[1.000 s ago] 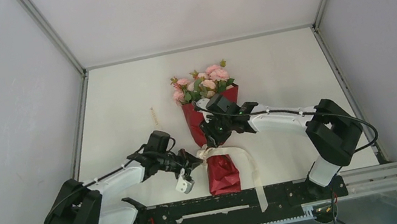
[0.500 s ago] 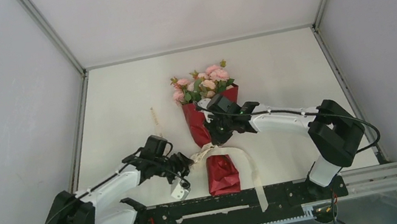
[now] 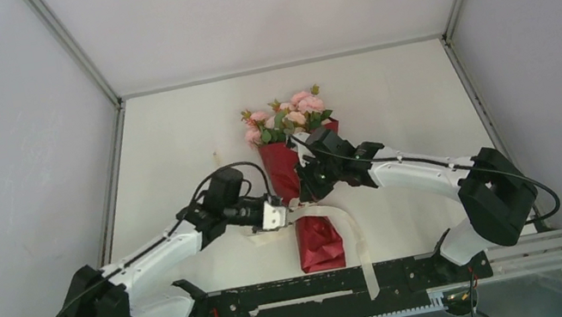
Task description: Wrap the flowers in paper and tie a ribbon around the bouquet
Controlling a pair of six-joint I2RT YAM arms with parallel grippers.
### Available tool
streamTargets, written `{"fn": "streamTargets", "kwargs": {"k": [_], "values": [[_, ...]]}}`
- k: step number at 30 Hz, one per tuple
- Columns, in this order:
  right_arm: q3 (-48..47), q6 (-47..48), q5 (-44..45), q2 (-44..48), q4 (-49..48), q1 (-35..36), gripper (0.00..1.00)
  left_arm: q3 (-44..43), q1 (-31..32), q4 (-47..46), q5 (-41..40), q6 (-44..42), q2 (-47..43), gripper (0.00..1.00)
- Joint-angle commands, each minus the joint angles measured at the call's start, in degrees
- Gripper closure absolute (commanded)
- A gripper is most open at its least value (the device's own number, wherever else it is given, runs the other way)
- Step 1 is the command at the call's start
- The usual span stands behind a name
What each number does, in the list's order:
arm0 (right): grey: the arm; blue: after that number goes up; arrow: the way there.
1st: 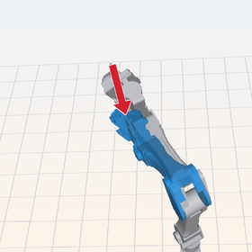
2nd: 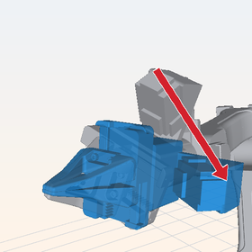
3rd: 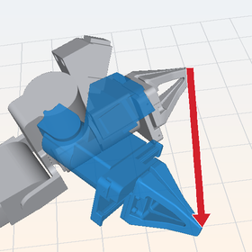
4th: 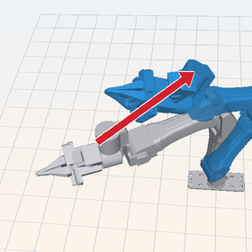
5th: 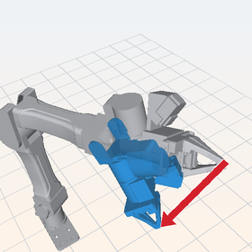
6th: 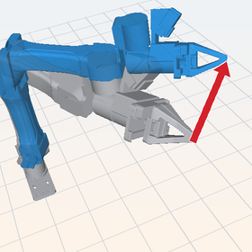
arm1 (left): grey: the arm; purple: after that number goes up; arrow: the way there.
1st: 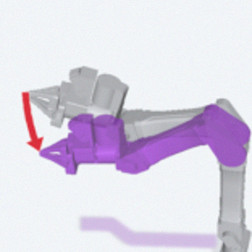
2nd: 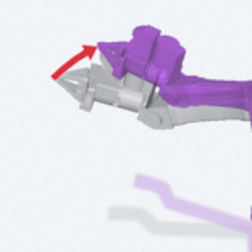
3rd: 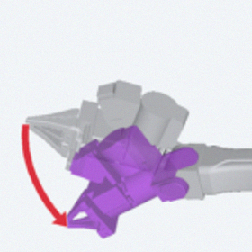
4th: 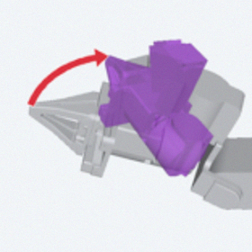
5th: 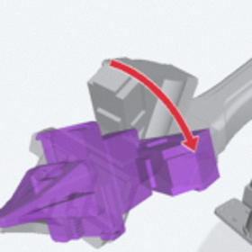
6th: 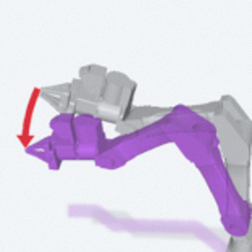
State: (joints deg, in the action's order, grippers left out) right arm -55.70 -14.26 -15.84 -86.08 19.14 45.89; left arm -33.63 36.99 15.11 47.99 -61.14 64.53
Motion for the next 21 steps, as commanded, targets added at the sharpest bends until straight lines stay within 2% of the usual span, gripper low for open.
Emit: {"fn": "streamTargets", "kwargs": {"k": [1,4,10,21], "values": [[0.95,-2.69,-3.38,2.62,-5.07,-1.50,0.99,2.13,4.28,-27.61,-5.05,31.89,4.77,0.63],[2.07,-3.09,-3.80,3.21,-5.63,-2.19,1.00,3.45,5.36,-32.85,-5.90,32.08,6.66,0.66],[3.98,-3.72,-4.93,4.49,-6.96,-3.62,1.00,3.02,6.06,-27.74,-5.00,27.63,9.53,0.66],[5.51,-4.44,-5.74,5.70,-7.86,-3.96,1.00,3.27,7.39,-31.24,-12.18,24.45,13.36,0.66]]}}
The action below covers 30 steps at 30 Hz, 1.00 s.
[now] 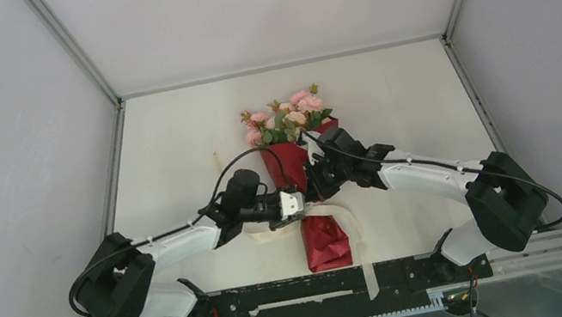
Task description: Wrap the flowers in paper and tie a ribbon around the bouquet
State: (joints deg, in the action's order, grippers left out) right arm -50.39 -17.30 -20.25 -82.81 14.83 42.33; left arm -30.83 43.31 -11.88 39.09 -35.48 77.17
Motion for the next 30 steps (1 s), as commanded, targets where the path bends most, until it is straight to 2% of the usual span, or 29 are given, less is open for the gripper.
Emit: {"fn": "streamTargets", "kwargs": {"k": [1,4,9,12,14,24,28,30], "values": [[0.28,-1.35,-1.20,2.53,-3.54,-0.40,1.00,0.59,1.36,-5.22,-4.17,-0.76,0.88,0.67],[0.99,-1.57,-1.18,3.00,-3.50,-0.51,1.00,1.05,1.60,-6.70,-6.15,-0.33,1.06,0.76],[2.36,-2.14,-1.35,4.23,-3.76,-0.89,1.00,1.26,1.65,-7.73,-10.40,0.78,0.24,0.99],[2.89,-2.58,-1.61,5.02,-4.11,-1.11,1.00,0.69,1.65,-10.58,-14.27,6.38,-1.33,1.00],[3.22,-3.37,-2.25,5.55,-5.24,-1.42,1.00,0.39,1.73,-10.47,-13.18,7.92,-1.51,1.00],[5.00,-8.10,-2.82,6.13,-9.37,-1.72,1.00,2.93,4.17,-10.61,-6.30,3.95,-0.97,1.00],[5.04,-8.08,-4.42,5.16,-8.91,-1.70,1.00,3.25,4.60,-15.15,-11.88,5.87,1.71,1.00],[5.04,-6.96,-5.73,5.07,-7.66,-1.76,0.93,3.24,4.66,-16.52,-14.75,5.89,2.42,1.00]]}}
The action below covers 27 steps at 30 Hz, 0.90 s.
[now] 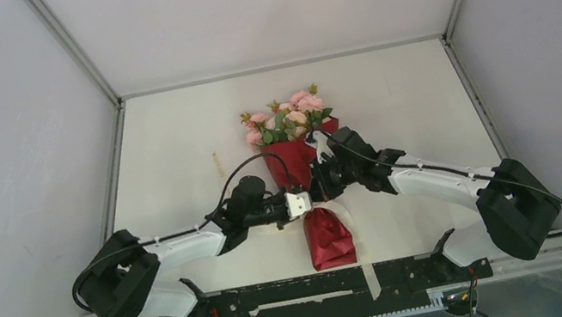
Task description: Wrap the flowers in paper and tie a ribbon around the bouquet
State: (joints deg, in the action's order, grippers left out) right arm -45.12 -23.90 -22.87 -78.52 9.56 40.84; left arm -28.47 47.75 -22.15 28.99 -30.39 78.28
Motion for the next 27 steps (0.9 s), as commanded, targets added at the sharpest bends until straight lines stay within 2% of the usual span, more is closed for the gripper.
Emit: {"fn": "streamTargets", "kwargs": {"k": [1,4,7,8,12,17,21,27], "values": [[-0.23,0.27,-3.43,0.97,-1.63,-0.43,0.86,0.87,0.23,-6.39,-5.16,0.51,1.53,1.00],[-0.27,1.51,-4.54,2.32,-0.68,-2.98,0.69,1.04,0.23,-6.28,-5.47,-0.52,2.58,1.00],[-2.37,1.22,-5.43,2.17,-0.52,-6.40,0.66,1.18,0.30,-6.87,-7.00,-0.77,3.32,1.00],[-3.28,1.51,-5.16,1.55,-0.43,-6.58,0.67,1.06,0.33,-7.01,-7.33,-0.91,3.37,1.00],[-5.63,2.09,-5.49,-2.80,-0.01,-5.32,0.85,1.20,0.42,-6.32,-6.83,-2.34,3.68,1.00],[-9.45,4.10,-2.04,-8.64,3.11,-2.84,0.94,1.40,0.57,-5.90,-5.49,-2.32,3.42,1.00],[-13.47,6.21,1.51,-12.94,7.12,-1.74,0.97,1.94,0.68,-5.46,-4.40,-3.32,2.81,1.00],[-16.04,8.06,5.70,-16.26,11.64,-0.73,0.98,2.45,0.78,-4.31,-1.70,-9.28,2.44,1.00]]}}
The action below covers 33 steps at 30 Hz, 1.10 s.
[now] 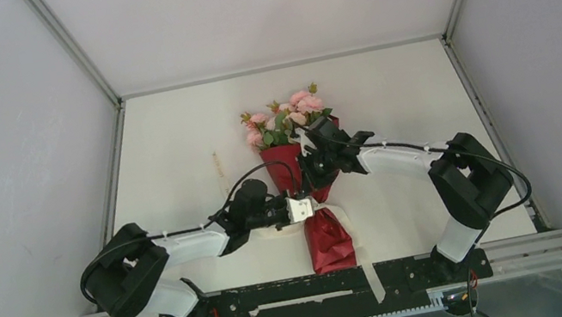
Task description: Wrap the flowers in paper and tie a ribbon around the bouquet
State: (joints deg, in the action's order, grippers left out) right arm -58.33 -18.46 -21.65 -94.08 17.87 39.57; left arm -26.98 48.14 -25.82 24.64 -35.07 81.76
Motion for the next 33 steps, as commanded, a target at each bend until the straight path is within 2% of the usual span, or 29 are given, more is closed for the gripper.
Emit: {"fn": "streamTargets", "kwargs": {"k": [1,6,13,18,25,29,33], "values": [[-2.87,2.55,5.57,-0.67,3.77,0.58,0.98,0.92,0.38,-0.59,2.70,-5.03,-1.06,1.00],[-2.91,3.01,8.26,-0.80,6.12,0.47,0.98,0.81,0.40,-0.96,3.21,-8.48,-0.59,1.00],[-2.68,5.94,-2.37,-1.42,7.73,0.91,0.98,0.70,0.38,-0.99,3.44,-9.34,-0.35,1.00],[-1.95,6.35,-10.36,-0.69,7.79,-1.47,0.98,0.80,0.51,-1.05,5.90,-8.31,-0.66,1.00],[-0.94,8.18,-11.11,-0.97,10.61,-2.20,0.97,1.03,2.02,2.06,14.09,-8.55,-2.39,1.00],[0.20,8.18,-9.52,-1.47,9.86,-2.28,0.96,0.88,2.31,1.12,11.53,-8.31,-1.13,1.00],[0.79,7.84,-12.47,-2.19,7.38,-2.25,0.95,0.88,2.31,-2.99,4.71,-4.73,-0.16,1.00]]}}
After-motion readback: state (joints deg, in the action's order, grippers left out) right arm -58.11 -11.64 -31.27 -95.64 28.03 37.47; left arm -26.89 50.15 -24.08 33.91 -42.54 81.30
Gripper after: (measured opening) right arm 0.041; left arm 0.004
